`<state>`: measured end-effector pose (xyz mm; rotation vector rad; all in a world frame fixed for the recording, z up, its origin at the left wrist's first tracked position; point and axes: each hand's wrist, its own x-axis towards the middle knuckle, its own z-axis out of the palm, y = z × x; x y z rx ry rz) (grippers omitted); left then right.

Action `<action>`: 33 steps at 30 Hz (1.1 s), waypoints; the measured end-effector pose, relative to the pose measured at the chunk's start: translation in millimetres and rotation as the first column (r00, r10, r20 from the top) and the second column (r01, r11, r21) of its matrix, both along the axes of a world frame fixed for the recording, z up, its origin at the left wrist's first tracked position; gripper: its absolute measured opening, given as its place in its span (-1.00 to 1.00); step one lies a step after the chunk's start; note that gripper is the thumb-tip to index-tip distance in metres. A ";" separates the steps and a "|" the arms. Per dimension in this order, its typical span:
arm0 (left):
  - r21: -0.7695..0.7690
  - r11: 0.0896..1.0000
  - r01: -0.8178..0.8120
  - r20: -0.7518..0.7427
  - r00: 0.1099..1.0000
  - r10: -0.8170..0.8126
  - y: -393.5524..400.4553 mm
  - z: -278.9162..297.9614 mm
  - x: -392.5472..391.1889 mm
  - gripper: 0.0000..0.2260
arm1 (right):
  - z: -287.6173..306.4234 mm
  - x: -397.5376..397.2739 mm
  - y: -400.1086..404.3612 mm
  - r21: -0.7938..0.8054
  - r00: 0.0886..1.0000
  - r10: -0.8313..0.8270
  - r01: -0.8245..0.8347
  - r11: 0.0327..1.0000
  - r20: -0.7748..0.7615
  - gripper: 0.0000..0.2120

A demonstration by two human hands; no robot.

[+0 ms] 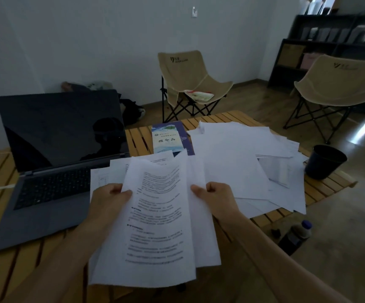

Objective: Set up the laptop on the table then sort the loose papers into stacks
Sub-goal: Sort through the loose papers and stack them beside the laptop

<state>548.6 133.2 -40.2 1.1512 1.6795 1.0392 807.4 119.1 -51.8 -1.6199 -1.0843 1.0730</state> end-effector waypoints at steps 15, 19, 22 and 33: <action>0.074 0.995 -0.069 0.294 0.955 0.044 16.1 15.3 -68.8 -0.92 | -1.1 21.2 5.2 -0.037 0.998 -0.058 0.058 0.998 0.002 -0.83; 0.078 0.997 -0.022 0.174 0.985 0.008 12.0 3.7 -21.5 -0.82 | -2.0 8.2 4.5 -0.033 0.974 0.012 -0.020 0.999 -0.228 -0.69; 0.107 0.994 0.021 -0.034 0.999 -0.017 10.6 -9.9 6.6 -0.80 | 0.3 -4.4 0.3 -0.071 0.964 0.158 -0.177 0.982 -0.215 -0.69; 0.227 0.944 0.241 0.358 0.881 -0.310 -1.3 44.6 2.3 -0.22 | 60.1 -3.8 -26.8 0.421 0.960 0.274 -0.274 0.864 0.062 -0.78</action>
